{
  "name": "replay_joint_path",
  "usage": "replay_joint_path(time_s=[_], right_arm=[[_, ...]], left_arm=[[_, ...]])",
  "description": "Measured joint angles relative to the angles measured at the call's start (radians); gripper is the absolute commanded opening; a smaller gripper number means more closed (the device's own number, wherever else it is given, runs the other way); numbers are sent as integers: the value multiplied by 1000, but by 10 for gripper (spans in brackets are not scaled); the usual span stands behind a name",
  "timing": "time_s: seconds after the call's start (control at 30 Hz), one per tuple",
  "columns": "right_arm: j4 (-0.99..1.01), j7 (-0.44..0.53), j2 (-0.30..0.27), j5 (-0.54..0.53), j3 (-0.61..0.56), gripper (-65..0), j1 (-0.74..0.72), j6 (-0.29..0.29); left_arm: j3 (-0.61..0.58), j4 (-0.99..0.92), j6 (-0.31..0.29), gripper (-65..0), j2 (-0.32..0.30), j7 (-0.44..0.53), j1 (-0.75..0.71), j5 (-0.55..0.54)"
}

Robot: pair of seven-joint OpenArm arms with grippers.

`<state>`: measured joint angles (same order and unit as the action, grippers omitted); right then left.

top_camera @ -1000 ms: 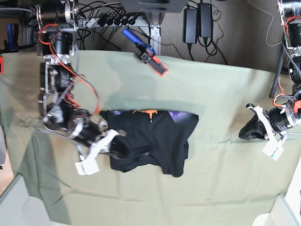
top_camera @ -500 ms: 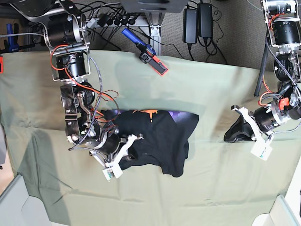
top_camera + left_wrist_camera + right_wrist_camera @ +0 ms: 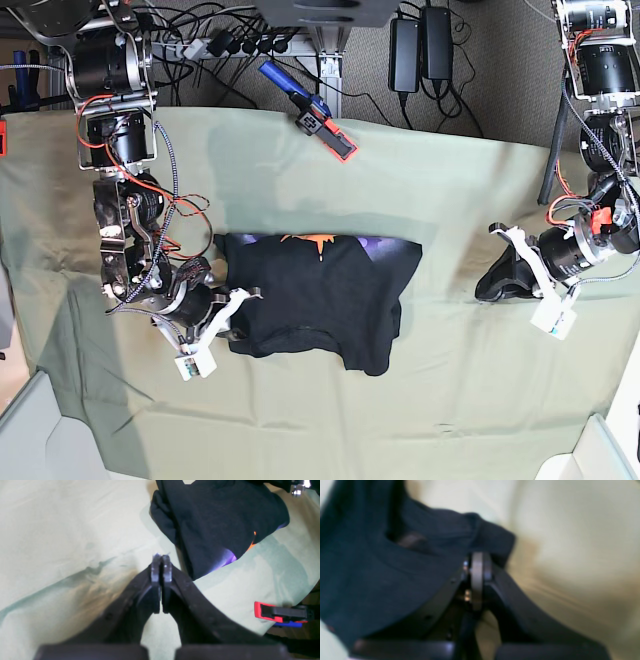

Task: Fold the T-shirt properly
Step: 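Press and smooth the folded shirt's edge with the right gripper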

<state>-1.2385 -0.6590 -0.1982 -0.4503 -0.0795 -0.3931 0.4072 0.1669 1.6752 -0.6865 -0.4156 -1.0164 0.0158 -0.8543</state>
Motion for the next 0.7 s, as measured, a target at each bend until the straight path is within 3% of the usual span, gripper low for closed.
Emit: replay_joint_path(time_s=[0.17,0.3,0.4,0.47,0.6,0.7], right_arm=[[-100,-68,64,-133,1,-650,2,0],[-140,-86,182,-161,-9,-650,-5,1],[-121,-77,265,-90,-39,-650,-3,1],[-87,-46,290,-29,-64,-650,-3,1],[29,63,289,126,-102,-650,-6,1],[138,122,284,177,-134,-650,-5,1]], left_arm=[[0,0,0,-650,-3,-9,-2,0],[0,0,0,-650,-38,-16,-2,1],[1,0,0,-650,-77,-16,-2,18],[3,0,0,-650,-100,-17,-2,18],[3,0,0,-650,-133,-28,-2,14],[3,0,0,-650,-148,-32,-2,12]])
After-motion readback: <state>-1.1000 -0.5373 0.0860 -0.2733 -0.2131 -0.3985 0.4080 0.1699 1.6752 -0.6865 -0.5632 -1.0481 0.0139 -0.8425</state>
